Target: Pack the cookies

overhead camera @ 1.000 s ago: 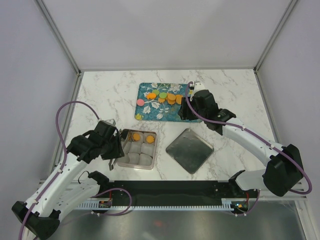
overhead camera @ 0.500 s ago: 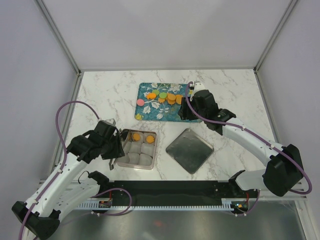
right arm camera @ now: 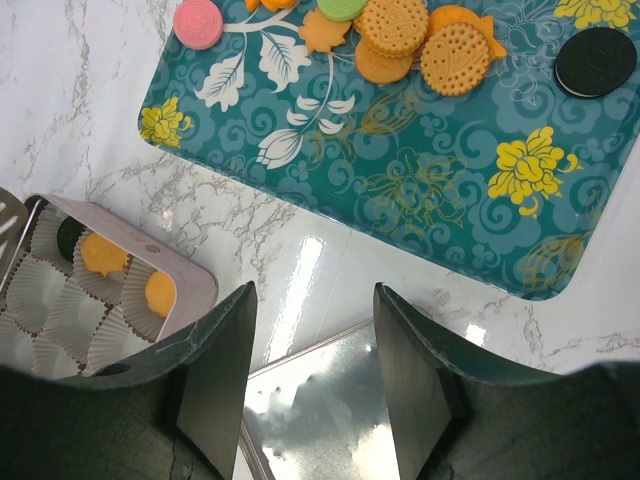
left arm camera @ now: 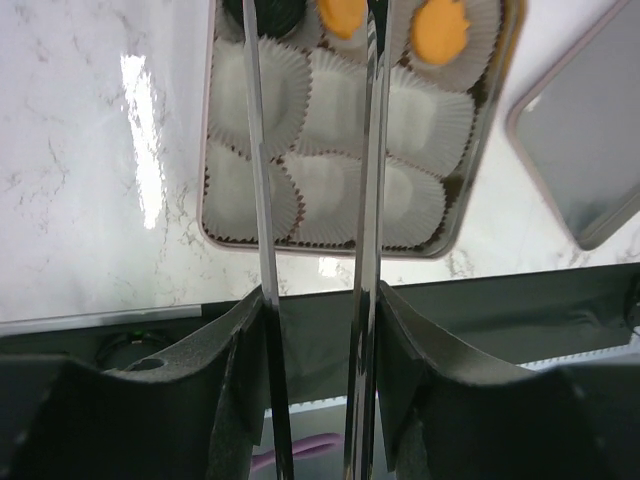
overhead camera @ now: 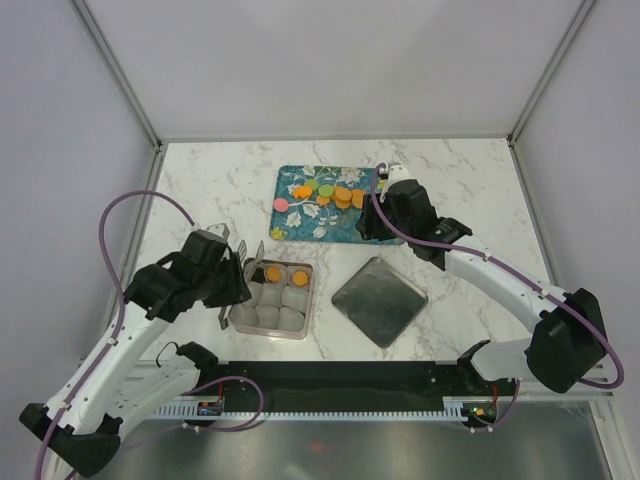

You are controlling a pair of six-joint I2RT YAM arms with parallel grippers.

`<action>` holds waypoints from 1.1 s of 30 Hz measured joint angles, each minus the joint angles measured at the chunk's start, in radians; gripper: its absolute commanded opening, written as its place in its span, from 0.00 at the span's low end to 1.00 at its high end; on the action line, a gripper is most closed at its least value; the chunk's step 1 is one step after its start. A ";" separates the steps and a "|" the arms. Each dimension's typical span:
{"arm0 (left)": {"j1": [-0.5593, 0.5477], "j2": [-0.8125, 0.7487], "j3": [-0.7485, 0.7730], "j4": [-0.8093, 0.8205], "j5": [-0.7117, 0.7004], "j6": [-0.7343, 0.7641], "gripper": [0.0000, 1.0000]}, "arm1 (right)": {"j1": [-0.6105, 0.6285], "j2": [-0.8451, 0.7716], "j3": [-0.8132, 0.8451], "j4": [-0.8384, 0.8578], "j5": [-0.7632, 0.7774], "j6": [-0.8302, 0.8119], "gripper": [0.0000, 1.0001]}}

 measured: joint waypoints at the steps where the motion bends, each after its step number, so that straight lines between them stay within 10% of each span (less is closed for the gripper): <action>1: 0.000 0.011 0.026 0.000 0.000 0.003 0.49 | 0.000 0.000 0.000 0.000 0.000 0.000 0.58; 33: -0.087 1.100 0.750 0.396 0.104 0.225 0.50 | -0.006 -0.145 -0.018 -0.117 0.209 0.018 0.62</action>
